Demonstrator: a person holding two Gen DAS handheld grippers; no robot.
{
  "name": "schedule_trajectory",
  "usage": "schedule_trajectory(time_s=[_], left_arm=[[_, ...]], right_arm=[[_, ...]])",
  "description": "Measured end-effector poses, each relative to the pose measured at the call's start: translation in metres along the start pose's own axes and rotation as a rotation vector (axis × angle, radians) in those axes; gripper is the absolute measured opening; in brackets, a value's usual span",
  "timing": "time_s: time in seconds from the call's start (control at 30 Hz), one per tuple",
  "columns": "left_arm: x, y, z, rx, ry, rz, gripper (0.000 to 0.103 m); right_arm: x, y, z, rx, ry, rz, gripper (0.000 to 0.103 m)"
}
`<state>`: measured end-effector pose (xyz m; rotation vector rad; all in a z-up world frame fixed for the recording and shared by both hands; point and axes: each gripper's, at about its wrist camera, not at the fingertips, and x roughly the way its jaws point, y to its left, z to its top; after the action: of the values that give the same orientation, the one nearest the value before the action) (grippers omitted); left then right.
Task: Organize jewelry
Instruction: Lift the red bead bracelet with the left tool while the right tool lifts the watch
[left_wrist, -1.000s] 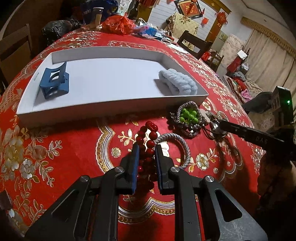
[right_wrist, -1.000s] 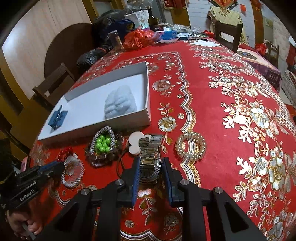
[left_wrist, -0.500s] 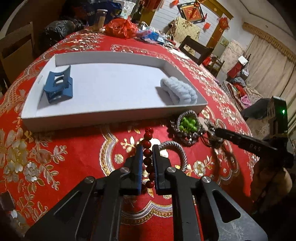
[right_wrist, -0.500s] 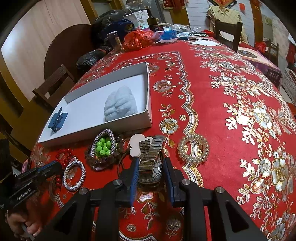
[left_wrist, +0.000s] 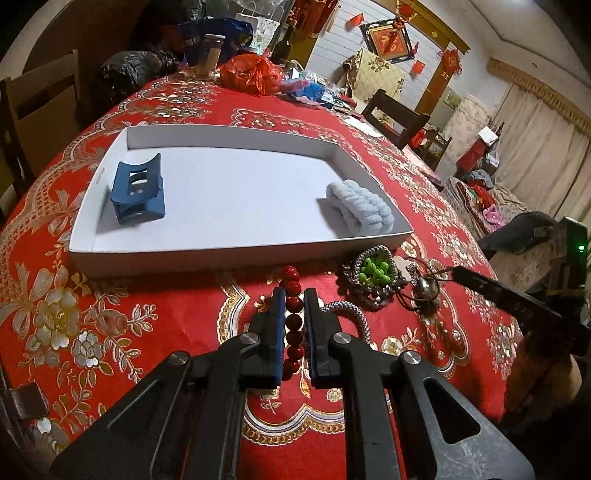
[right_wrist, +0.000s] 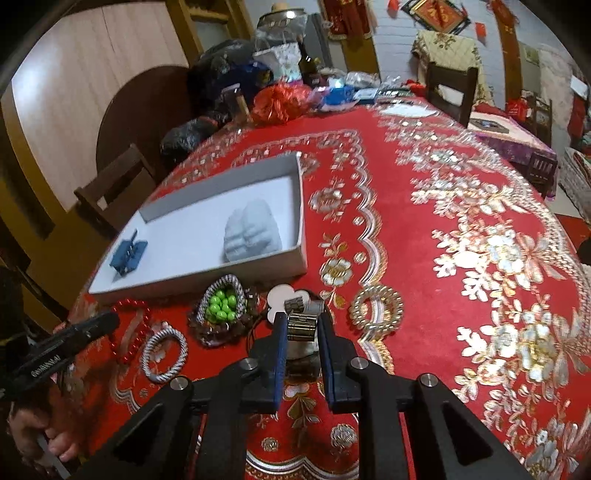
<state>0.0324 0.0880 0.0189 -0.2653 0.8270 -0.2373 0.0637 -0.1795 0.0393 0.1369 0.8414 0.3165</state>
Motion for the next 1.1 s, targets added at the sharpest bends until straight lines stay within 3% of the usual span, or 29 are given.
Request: schedule_trajectory(time_s=[0.53, 0.93, 1.0, 1.03, 1.1], left_arm=[[-0.012, -0.002, 0.003, 0.001, -0.031, 0.006, 0.008], [-0.013, -0.003, 0.002, 0.001, -0.028, 0.009, 0.008], [-0.012, -0.003, 0.001, -0.001, -0.023, 0.005, 0.008], [-0.012, -0.004, 0.001, 0.001, -0.025, 0.005, 0.008], [-0.012, -0.004, 0.0, 0.002, -0.025, 0.006, 0.008]], right_arm=[[-0.059, 0.009, 0.007, 0.013, -0.193, 0.105, 0.015], [-0.054, 0.003, 0.01, 0.042, -0.194, 0.154, 0.015], [-0.048, -0.001, 0.011, 0.075, -0.167, 0.16, 0.015], [-0.052, -0.006, 0.009, 0.113, -0.191, 0.215, 0.016], [-0.049, -0.009, 0.01, 0.124, -0.185, 0.199, 0.015]])
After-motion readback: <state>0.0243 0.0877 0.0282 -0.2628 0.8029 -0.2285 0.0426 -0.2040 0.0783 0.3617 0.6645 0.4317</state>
